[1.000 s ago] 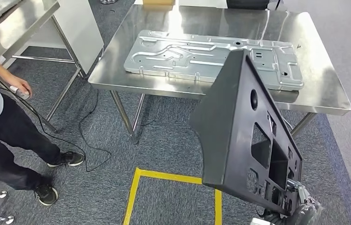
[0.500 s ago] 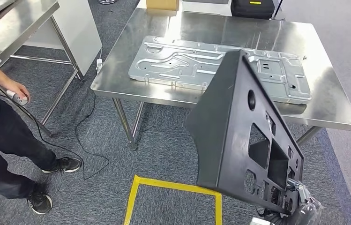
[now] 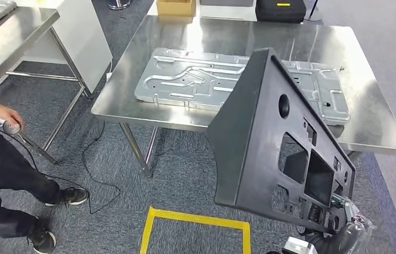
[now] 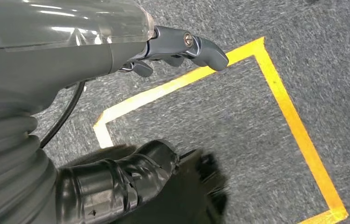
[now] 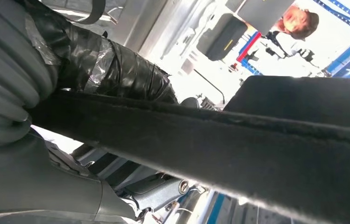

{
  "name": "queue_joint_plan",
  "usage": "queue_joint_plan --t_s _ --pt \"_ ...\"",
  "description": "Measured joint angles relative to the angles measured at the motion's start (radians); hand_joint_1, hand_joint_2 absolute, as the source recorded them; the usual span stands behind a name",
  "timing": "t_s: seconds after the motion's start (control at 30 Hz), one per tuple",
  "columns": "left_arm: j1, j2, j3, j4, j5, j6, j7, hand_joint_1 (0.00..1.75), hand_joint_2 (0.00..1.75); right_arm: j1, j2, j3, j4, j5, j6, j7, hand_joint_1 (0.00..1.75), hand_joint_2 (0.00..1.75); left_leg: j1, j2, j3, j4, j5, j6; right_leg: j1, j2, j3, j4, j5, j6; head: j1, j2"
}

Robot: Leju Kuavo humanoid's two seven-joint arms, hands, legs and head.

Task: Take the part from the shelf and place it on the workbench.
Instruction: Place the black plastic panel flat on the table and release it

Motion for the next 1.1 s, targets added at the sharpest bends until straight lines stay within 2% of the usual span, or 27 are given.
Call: queue_joint_plan --t_s 0.03,0.07,0.1,0.17,0.2,0.27,0.3,0.37,0.4,0.47,0.53,0.57,0.6,0.7,0.73,0.77,0.8,0.9,0.93,0.97,1.03,1.07,1.1 --pt "0.001 0.000 0.000 0.000 -0.001 0.000 0.000 0.00 1.75 -0.003 0.000 -0.004 0.000 0.000 0.000 -0.001 1.75 1.75 0.002 0.000 -0.035 0.039 -0.015 -0.003 0.000 0.000 0.005 0.000 -0.006 0.000 0.000 0.000" --pt "0.003 0.000 0.000 0.000 -0.004 -0.001 0.001 0.00 1.75 -0.004 0.000 -0.010 0.000 -0.001 0.000 -0.003 1.75 1.75 0.005 0.000 -0.056 0.049 -0.012 -0.006 0.000 0.001 0.012 0.000 -0.012 0.000 0.000 0.000" --pt "0.005 0.000 0.000 0.000 -0.006 -0.001 0.001 0.00 1.75 -0.006 0.000 -0.016 0.000 -0.002 0.000 -0.006 1.75 1.75 0.007 0.000 -0.062 0.028 0.014 -0.007 0.000 0.002 0.021 0.000 -0.019 0.002 0.000 0.000" --pt "0.008 0.000 0.000 0.000 -0.010 -0.002 0.001 0.00 1.75 -0.011 0.000 -0.030 -0.002 -0.002 0.000 -0.012 1.75 1.75 0.008 0.001 -0.039 -0.084 0.106 -0.003 -0.001 0.002 0.040 0.000 -0.035 0.008 0.000 0.000" --pt "0.008 0.000 0.000 0.000 -0.011 -0.003 0.002 0.00 1.75 -0.016 -0.001 -0.036 -0.004 -0.001 0.000 -0.014 1.75 1.75 0.005 0.002 -0.029 -0.134 0.128 0.001 0.000 0.003 0.047 0.001 -0.042 0.012 0.001 0.000" --pt "0.005 0.001 0.000 0.000 -0.014 -0.008 0.002 0.00 1.75 -0.029 -0.004 -0.046 -0.007 0.004 0.000 -0.013 1.75 1.75 -0.002 0.004 -0.019 -0.181 0.139 0.012 -0.001 0.003 0.055 0.003 -0.051 0.026 0.001 0.000" --pt "0.005 0.001 -0.001 0.000 -0.015 -0.010 0.002 0.00 1.75 -0.035 -0.007 -0.050 -0.008 0.008 0.000 -0.010 1.75 1.75 -0.005 0.004 -0.016 -0.185 0.133 0.018 -0.001 0.003 0.061 0.005 -0.052 0.033 0.001 0.000" --pt "0.006 0.002 -0.001 0.000 -0.019 -0.013 0.001 0.00 1.75 -0.047 -0.018 -0.056 -0.008 0.021 0.000 -0.002 1.75 1.75 -0.004 0.004 0.005 -0.199 0.150 0.034 -0.003 0.003 0.064 0.023 -0.054 0.042 0.001 0.000" --pt "0.006 0.002 -0.002 0.000 -0.020 -0.014 0.001 0.00 1.75 -0.055 -0.023 -0.059 -0.008 0.028 0.000 0.003 1.75 1.75 -0.003 0.004 0.017 -0.202 0.151 0.040 -0.003 0.002 0.053 0.050 -0.060 0.044 0.002 0.000" --pt "0.001 0.002 -0.003 0.000 -0.023 -0.015 0.002 0.00 1.75 -0.070 -0.033 -0.066 -0.008 0.042 0.000 0.011 1.75 1.75 -0.002 0.004 0.031 -0.207 0.147 0.049 -0.004 0.001 -0.005 0.147 -0.093 0.048 0.003 0.000" --pt "-0.002 0.002 -0.004 0.000 -0.027 -0.015 0.002 0.00 1.75 -0.084 -0.042 -0.071 -0.006 0.058 0.000 0.020 1.75 1.75 -0.003 0.002 0.039 -0.207 0.137 0.054 -0.004 0.001 -0.087 0.254 -0.139 0.052 0.003 0.000" --pt "-0.002 0.002 -0.005 0.000 -0.029 -0.016 0.002 0.00 1.75 -0.089 -0.047 -0.073 -0.004 0.064 0.000 0.025 1.75 1.75 -0.003 0.001 0.046 -0.207 0.130 0.053 -0.004 0.001 -0.115 0.276 -0.146 0.054 0.003 0.000" --pt "-0.001 0.002 -0.005 0.000 -0.030 -0.016 0.002 0.00 1.75 -0.094 -0.052 -0.075 -0.002 0.069 0.000 0.030 1.75 1.75 -0.003 0.000 0.055 -0.207 0.122 0.052 -0.004 0.001 -0.127 0.266 -0.133 0.055 0.003 0.000" --pt "0.000 0.001 -0.007 0.000 -0.034 -0.018 0.003 0.00 1.75 -0.110 -0.065 -0.086 0.004 0.077 0.000 0.043 1.75 1.75 -0.003 -0.003 0.087 -0.206 0.096 0.043 -0.001 0.001 -0.092 0.102 -0.009 0.048 0.002 0.000" --pt "-0.001 0.001 -0.007 0.000 -0.036 -0.018 0.004 0.00 1.75 -0.116 -0.068 -0.090 0.006 0.080 0.000 0.047 1.75 1.75 -0.004 -0.004 0.093 -0.206 0.087 0.038 0.002 0.000 -0.082 0.061 0.011 0.043 0.002 0.000" --pt "-0.002 0.001 -0.007 0.000 -0.037 -0.019 0.004 0.00 1.75 -0.121 -0.072 -0.095 0.008 0.083 0.000 0.051 1.75 1.75 -0.005 -0.004 0.097 -0.208 0.080 0.032 0.005 0.000 -0.076 0.039 0.020 0.037 0.002 0.000" --pt "-0.004 0.001 -0.008 0.000 -0.039 -0.019 0.004 0.00 1.75 -0.125 -0.075 -0.099 0.010 0.086 0.000 0.054 1.75 1.75 -0.007 -0.004 0.103 -0.206 0.078 0.025 0.006 0.001 -0.073 0.031 0.018 0.030 0.001 0.000" --pt "-0.006 0.003 -0.009 0.000 -0.043 -0.019 0.004 0.00 1.75 -0.136 -0.083 -0.109 0.017 0.088 0.000 0.063 1.75 1.75 -0.007 -0.003 0.111 -0.180 0.071 0.008 0.000 0.003 -0.043 0.018 0.022 0.011 0.000 0.000" --pt "-0.008 0.004 -0.010 0.000 -0.045 -0.019 0.004 0.00 1.75 -0.142 -0.085 -0.111 0.019 0.088 0.000 0.066 1.75 1.75 -0.006 -0.002 0.096 -0.147 0.059 0.004 -0.001 0.003 -0.031 0.014 0.018 0.005 -0.001 0.000" --pt "-0.009 0.004 -0.011 0.000 -0.046 -0.019 0.004 0.00 1.75 -0.147 -0.086 -0.114 0.022 0.087 0.000 0.069 1.75 1.75 -0.004 -0.001 0.065 -0.096 0.040 0.001 -0.001 0.002 -0.022 0.011 0.012 0.000 -0.002 0.000" --pt "-0.010 0.004 -0.013 0.000 -0.048 -0.019 0.004 0.00 1.75 -0.154 -0.090 -0.118 0.027 0.085 0.000 0.073 1.75 1.75 -0.002 -0.001 -0.017 0.018 -0.009 -0.006 0.000 0.002 -0.008 0.010 -0.002 -0.004 -0.004 0.000" --pt "-0.008 0.004 -0.014 0.000 -0.048 -0.019 0.004 0.00 1.75 -0.155 -0.091 -0.120 0.031 0.084 0.000 0.075 1.75 1.75 -0.001 -0.001 -0.050 0.049 -0.024 -0.009 0.000 0.003 0.000 0.010 -0.010 -0.005 -0.004 0.000" --pt "-0.006 0.004 -0.014 0.000 -0.048 -0.019 0.004 0.00 1.75 -0.156 -0.093 -0.122 0.035 0.084 0.000 0.076 1.75 1.75 -0.001 -0.001 -0.068 0.048 -0.019 -0.011 0.001 0.004 0.011 0.010 -0.020 -0.004 -0.004 0.000"
